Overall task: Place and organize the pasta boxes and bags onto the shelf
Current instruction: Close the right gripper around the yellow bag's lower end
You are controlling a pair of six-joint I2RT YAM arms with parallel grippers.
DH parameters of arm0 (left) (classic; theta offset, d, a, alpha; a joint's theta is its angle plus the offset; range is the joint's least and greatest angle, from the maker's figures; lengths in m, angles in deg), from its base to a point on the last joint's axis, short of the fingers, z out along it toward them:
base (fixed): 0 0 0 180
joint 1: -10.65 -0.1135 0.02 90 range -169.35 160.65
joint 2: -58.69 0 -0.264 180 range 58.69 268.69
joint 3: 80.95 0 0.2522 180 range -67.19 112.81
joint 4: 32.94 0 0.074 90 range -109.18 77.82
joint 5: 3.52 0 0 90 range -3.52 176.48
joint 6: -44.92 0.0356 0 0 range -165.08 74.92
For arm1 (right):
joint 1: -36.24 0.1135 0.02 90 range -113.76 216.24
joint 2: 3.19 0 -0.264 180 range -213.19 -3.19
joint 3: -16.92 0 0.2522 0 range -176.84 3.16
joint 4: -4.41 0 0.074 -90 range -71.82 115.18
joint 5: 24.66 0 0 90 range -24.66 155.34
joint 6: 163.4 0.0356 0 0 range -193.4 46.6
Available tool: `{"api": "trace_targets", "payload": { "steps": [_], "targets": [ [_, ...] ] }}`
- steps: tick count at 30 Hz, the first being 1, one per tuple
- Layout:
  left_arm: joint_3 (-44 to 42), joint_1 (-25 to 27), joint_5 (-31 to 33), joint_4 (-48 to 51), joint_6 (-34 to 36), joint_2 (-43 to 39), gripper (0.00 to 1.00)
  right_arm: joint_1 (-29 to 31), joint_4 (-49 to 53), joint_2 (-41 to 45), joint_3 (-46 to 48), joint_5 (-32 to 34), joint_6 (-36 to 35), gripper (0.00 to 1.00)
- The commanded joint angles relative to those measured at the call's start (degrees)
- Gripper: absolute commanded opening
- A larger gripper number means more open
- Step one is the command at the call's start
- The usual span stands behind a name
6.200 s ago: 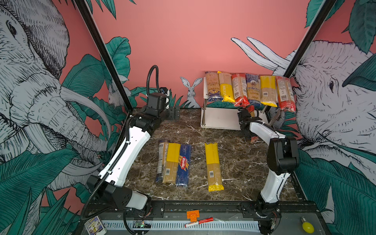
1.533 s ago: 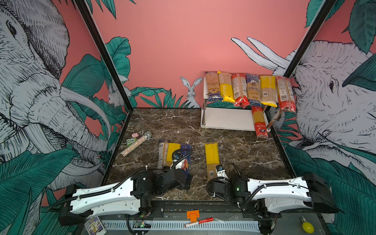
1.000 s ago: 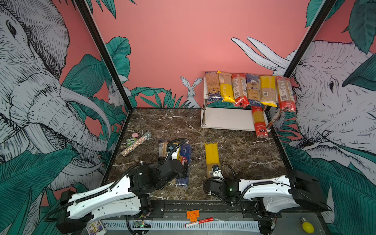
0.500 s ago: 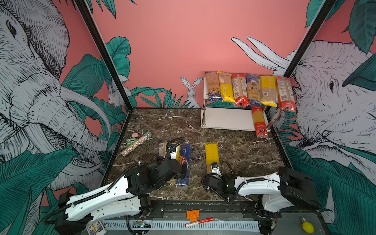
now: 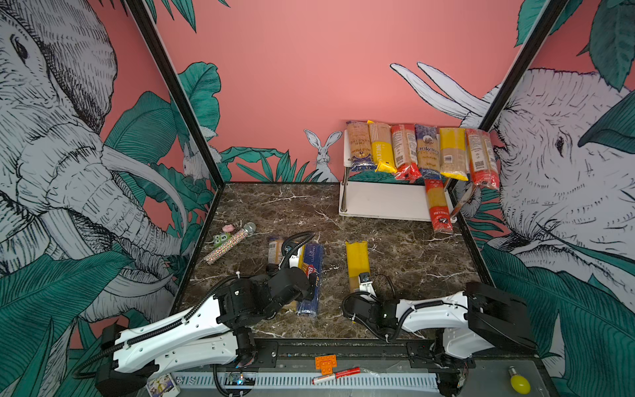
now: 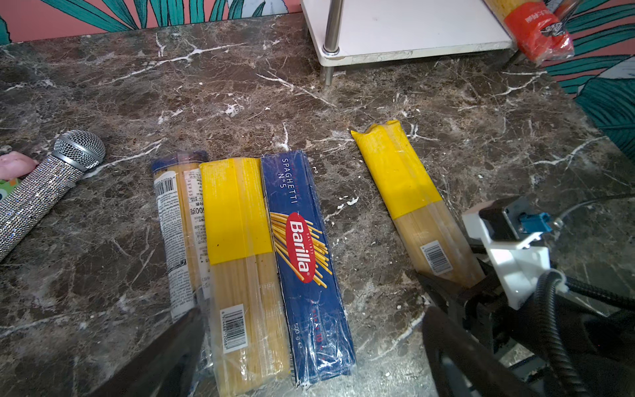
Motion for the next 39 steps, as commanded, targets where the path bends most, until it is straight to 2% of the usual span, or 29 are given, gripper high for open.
{"api": "trace_targets", "payload": {
  "steps": [1, 7, 12, 13, 14, 21, 31, 39],
  "targets": [
    [0.1, -0.2, 1.1, -1.5, -0.7, -1.3, 1.00, -0.3, 1.4, -4.6, 4.3, -13.3, 3.1, 0.51],
    [1.2, -0.4, 1.8, -2.1, 0.2, -0.1, 0.99, -0.3, 1.2, -2.7, 5.7, -14.0, 3.1, 0.27],
    [1.9, -0.4, 0.9, -2.1, -0.1, 0.9, 0.99, -0.3, 0.9, 1.3, 7.6, -13.7, 3.6, 0.15],
    [1.9, -0.4, 0.7, -2.2, -0.1, 0.8, 0.99, -0.3, 0.8, 2.2, 7.9, -13.6, 3.6, 0.11],
    [1.9, -0.4, 0.6, -2.1, -0.1, 0.6, 0.99, -0.3, 0.6, 3.3, 8.3, -13.5, 3.6, 0.00],
    [2.8, -0.4, 0.5, -1.6, 0.9, 0.0, 0.99, -0.3, 4.4, 12.4, 8.8, -11.0, 3.5, 0.00],
    [7.4, -0.5, 0.7, -2.0, 5.6, 4.7, 0.99, -0.6, 13.3, 27.9, 6.2, -5.9, 0.2, 0.00],
    [8.2, -1.5, 0.6, -2.8, 7.1, 5.3, 0.99, -2.2, 18.8, 33.9, 3.8, -4.3, -1.8, 0.00]
  ]
}}
